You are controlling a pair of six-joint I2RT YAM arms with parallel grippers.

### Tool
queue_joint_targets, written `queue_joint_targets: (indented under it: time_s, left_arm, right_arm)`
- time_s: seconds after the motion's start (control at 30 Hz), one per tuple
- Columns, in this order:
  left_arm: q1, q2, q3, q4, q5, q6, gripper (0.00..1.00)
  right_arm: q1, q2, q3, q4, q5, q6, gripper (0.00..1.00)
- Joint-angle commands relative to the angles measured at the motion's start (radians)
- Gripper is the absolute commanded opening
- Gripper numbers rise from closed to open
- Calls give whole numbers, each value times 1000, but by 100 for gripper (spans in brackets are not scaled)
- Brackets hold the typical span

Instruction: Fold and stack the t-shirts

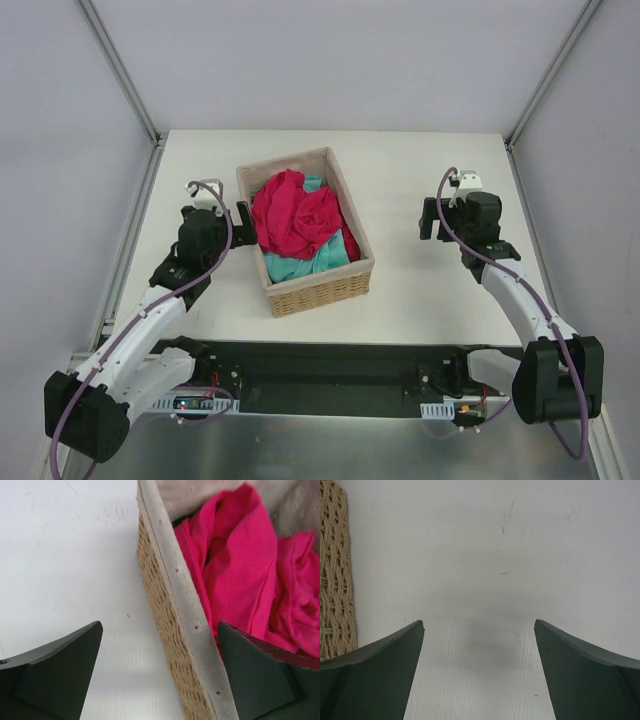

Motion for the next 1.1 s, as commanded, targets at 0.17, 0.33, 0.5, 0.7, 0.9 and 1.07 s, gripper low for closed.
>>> queue_joint_targets:
  time_s: [0.17,0.33,0.5,0.7,0.9,1.07]
  left_arm:
    - [-1,-38,252,-233,-158,-184,99]
    - [-1,-61,261,-218,-56,-331,99]
    - [-1,-93,342,-209,-155,-137,99]
    - [2,0,539,-278,-82,-59,99]
    - [1,79,583,-299,-149,-230,99]
    - [2,88,554,-240,-88,-163,99]
  right_arm:
    - [31,78,177,56,3,13,96]
    - [31,157,391,-103,9,77,96]
    - [31,185,606,-329,-28,145,96]
    - [17,162,737,-426,-9,229,96]
    - [18,176,847,-541,43,197,96]
    - [-11,104,763,-475,7,260,96]
